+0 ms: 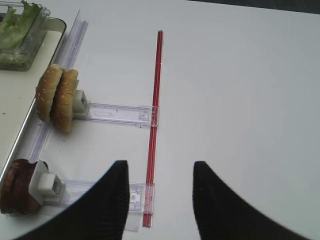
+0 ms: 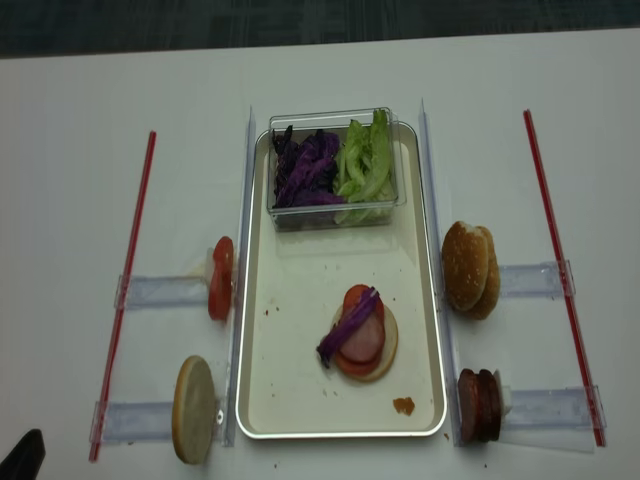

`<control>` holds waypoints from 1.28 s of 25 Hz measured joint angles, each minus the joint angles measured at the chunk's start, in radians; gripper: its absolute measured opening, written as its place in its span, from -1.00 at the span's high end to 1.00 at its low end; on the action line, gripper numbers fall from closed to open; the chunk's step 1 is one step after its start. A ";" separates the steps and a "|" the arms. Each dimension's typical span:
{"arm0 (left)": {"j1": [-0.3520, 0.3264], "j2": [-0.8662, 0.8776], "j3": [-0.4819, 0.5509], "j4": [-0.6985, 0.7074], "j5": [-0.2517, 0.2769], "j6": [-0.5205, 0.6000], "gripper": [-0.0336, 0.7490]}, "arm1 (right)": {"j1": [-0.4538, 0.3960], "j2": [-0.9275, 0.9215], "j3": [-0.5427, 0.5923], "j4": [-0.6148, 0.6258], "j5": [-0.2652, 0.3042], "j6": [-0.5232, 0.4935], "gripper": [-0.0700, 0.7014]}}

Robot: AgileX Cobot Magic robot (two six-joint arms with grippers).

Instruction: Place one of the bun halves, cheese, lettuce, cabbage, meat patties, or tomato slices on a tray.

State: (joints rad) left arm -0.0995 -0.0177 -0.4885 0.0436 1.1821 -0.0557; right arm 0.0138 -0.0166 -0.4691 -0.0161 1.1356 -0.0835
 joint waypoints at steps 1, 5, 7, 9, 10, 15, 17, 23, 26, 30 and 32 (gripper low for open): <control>0.000 0.000 0.000 0.000 0.000 0.000 -0.10 | 0.000 0.000 0.000 0.000 0.000 0.000 -0.03; 0.000 0.000 0.000 0.000 0.000 0.000 -0.10 | 0.000 0.000 0.000 0.000 0.000 0.000 -0.03; 0.000 0.000 0.000 0.000 0.000 0.000 -0.10 | 0.000 0.000 0.000 0.000 0.000 0.000 -0.03; 0.000 0.000 0.000 0.000 0.000 0.000 -0.10 | 0.000 0.000 0.000 0.000 0.000 0.000 -0.03; 0.000 0.000 0.000 0.000 0.000 0.000 -0.10 | 0.000 0.000 0.000 0.000 0.000 0.000 -0.03; 0.000 0.000 0.000 0.000 0.000 0.000 -0.10 | 0.000 0.000 0.000 0.000 0.000 0.000 -0.03; 0.000 0.000 0.000 0.000 0.000 0.000 -0.10 | 0.000 0.000 0.000 0.000 0.000 0.000 -0.03; 0.000 0.000 0.000 0.000 0.000 0.000 -0.10 | 0.000 0.000 0.000 0.000 0.000 0.000 -0.03; 0.000 0.000 0.000 0.000 0.000 0.000 -0.10 | 0.000 0.000 0.000 0.000 0.000 0.000 -0.03; 0.000 0.000 0.000 0.000 0.000 0.000 -0.10 | 0.000 0.000 0.000 0.000 0.000 0.000 -0.03; 0.000 0.000 0.000 0.000 0.000 0.000 -0.10 | 0.000 0.000 0.000 0.000 0.000 0.000 -0.03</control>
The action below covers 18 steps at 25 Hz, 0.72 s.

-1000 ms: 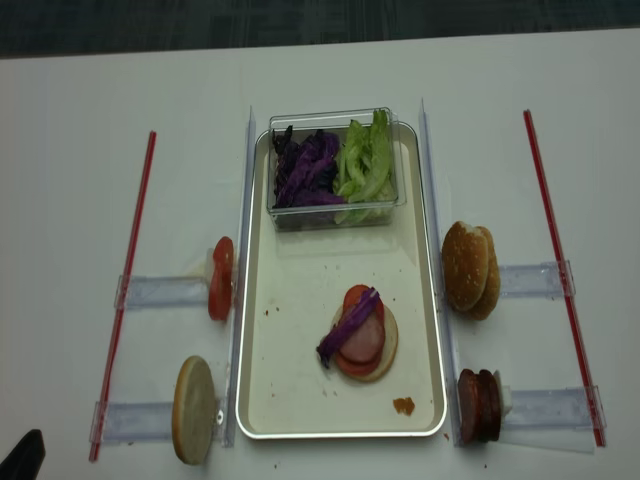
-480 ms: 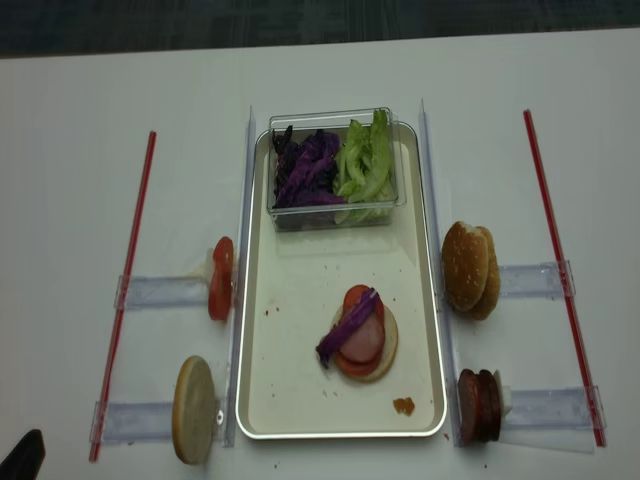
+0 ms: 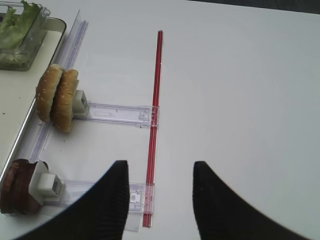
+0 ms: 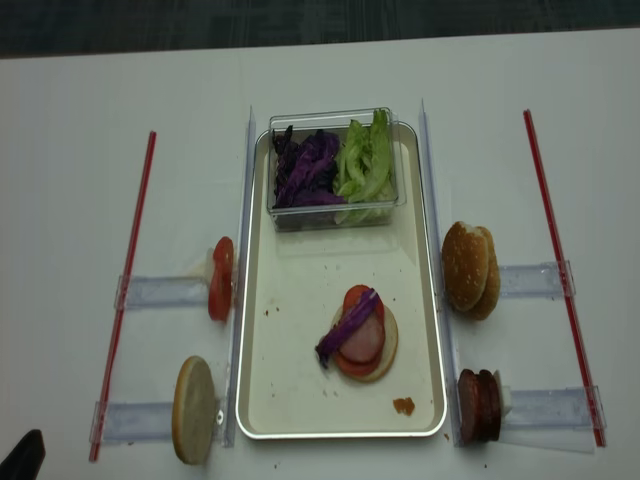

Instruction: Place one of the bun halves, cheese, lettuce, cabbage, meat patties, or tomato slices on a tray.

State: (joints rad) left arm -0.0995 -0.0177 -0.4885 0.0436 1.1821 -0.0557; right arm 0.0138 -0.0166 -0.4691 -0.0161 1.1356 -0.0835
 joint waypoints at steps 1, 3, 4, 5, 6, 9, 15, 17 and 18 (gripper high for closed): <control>0.000 0.000 0.000 0.000 0.000 0.000 -0.10 | 0.000 0.000 0.000 0.000 0.000 0.000 -0.03; 0.000 0.000 0.000 0.000 0.000 0.000 -0.10 | 0.000 0.000 0.000 0.000 0.000 0.000 -0.03; 0.000 0.000 0.000 0.000 0.000 0.000 -0.10 | 0.000 0.000 0.000 0.000 0.000 0.000 -0.03; 0.000 0.000 0.000 0.000 0.000 0.000 -0.10 | 0.000 0.000 0.000 0.000 0.000 0.000 -0.03; 0.000 0.000 0.000 0.000 0.000 0.000 -0.10 | 0.000 0.000 0.000 0.000 0.000 0.000 -0.03; 0.000 0.000 0.000 0.000 0.000 0.000 -0.10 | 0.000 0.000 0.000 0.000 0.000 0.000 -0.03; 0.000 0.000 0.000 0.000 0.000 0.000 -0.10 | 0.000 0.000 0.000 0.000 0.000 0.000 -0.03; 0.000 0.000 0.000 0.000 0.000 0.000 -0.10 | 0.000 0.000 0.000 0.000 0.000 0.000 -0.03; 0.000 0.000 0.000 0.000 0.000 0.000 -0.10 | 0.000 0.000 0.000 0.000 0.000 0.000 -0.03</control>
State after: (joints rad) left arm -0.0995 -0.0177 -0.4885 0.0436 1.1821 -0.0557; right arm 0.0138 -0.0166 -0.4691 -0.0161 1.1356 -0.0835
